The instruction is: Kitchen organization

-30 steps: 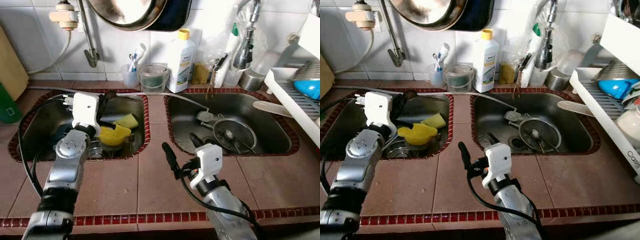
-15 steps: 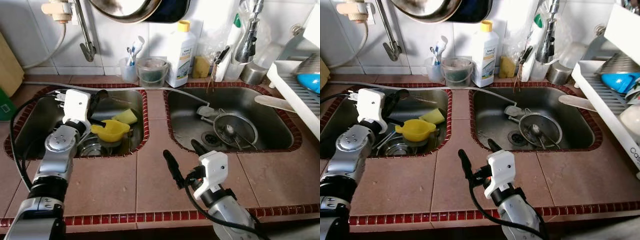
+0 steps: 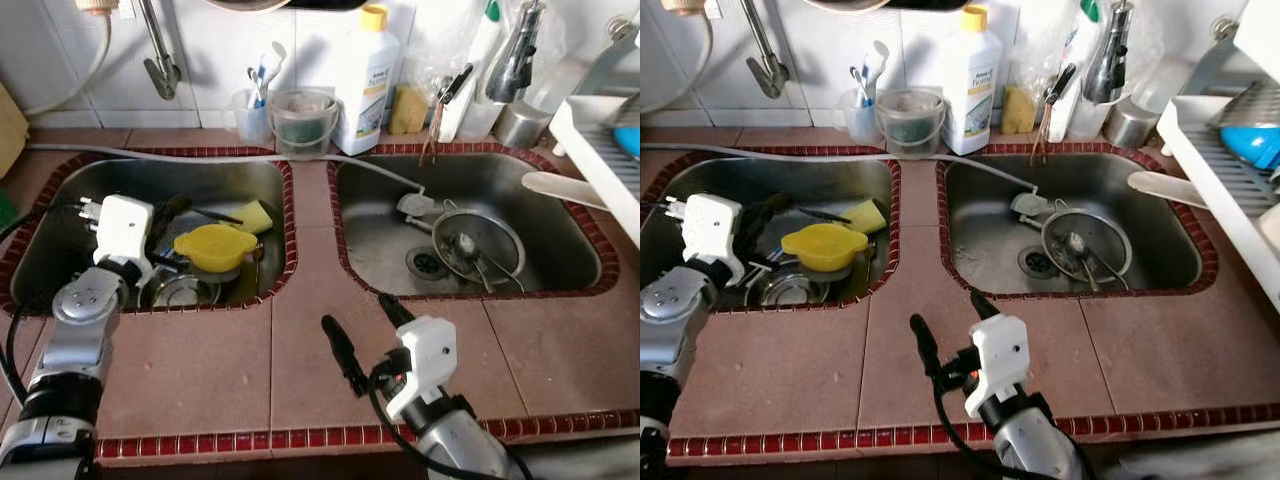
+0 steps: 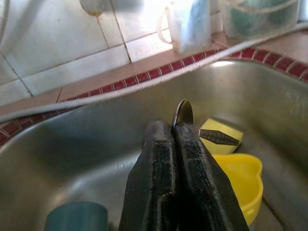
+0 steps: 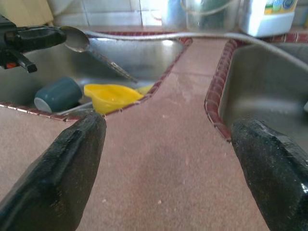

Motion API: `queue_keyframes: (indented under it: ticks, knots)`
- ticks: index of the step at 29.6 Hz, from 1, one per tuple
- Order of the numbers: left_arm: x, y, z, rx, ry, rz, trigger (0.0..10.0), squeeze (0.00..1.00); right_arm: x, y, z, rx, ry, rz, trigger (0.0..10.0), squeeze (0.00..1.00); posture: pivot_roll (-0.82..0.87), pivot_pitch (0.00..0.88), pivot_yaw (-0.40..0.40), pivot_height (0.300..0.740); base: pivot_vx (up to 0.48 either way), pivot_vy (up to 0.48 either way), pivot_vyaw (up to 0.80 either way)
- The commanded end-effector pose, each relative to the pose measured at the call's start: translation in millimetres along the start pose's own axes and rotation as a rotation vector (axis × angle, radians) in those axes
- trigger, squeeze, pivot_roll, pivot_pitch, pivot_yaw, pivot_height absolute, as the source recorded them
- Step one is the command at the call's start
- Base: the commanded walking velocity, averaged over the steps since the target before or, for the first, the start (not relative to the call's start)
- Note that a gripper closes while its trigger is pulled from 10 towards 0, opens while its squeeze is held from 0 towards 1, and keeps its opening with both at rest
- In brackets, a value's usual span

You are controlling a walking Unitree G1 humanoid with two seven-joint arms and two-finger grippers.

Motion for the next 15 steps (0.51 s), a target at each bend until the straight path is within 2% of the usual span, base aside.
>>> queue_keyframes:
  ticks: [1, 11, 12, 15]
  knots:
    - [-4.9, 4.4, 0.1, 0.003, 0.001, -0.001, 10.0, 0.0, -3.6, 3.2, 1.1, 0.008, 0.009, 0.01, 10.0, 0.0, -0.15, 0.223, 0.001, 0.74, 0.0, 0.0, 0.0]
    - [-20.2, 2.8, -7.1, -0.008, 0.031, -0.04, 10.0, 0.0, -8.5, 9.3, -1.3, 0.03, 0.038, 0.017, 10.0, 0.0, -0.13, 0.257, 0.001, 0.74, 0.0, 0.0, 0.0]
    - [-21.0, 3.2, -7.3, -0.013, 0.032, -0.04, 10.0, 1.0, -8.5, 9.5, -1.6, 0.031, 0.039, 0.017, 10.0, 0.0, -0.12, 0.258, 0.002, 0.74, 0.0, 0.0, 0.0]
    - [-22.7, 3.9, -7.2, -0.016, 0.033, -0.041, 10.0, 1.0, -8.8, 10.1, -1.7, 0.033, 0.041, 0.017, 10.0, 0.0, -0.12, 0.26, 0.004, 0.74, 0.0, 0.0, 0.0]
Point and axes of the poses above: a point about 5 cm out from each wrist's last joint towards the gripper, its own x axis pointing out of the wrist towards the gripper, its own z axis along the axis of the wrist's last joint, y = z × x, the point moved 2 cm from there along x, pointing out of the wrist towards the gripper, and after that the axes turned 1 degree about x, right-handed, at the moved point
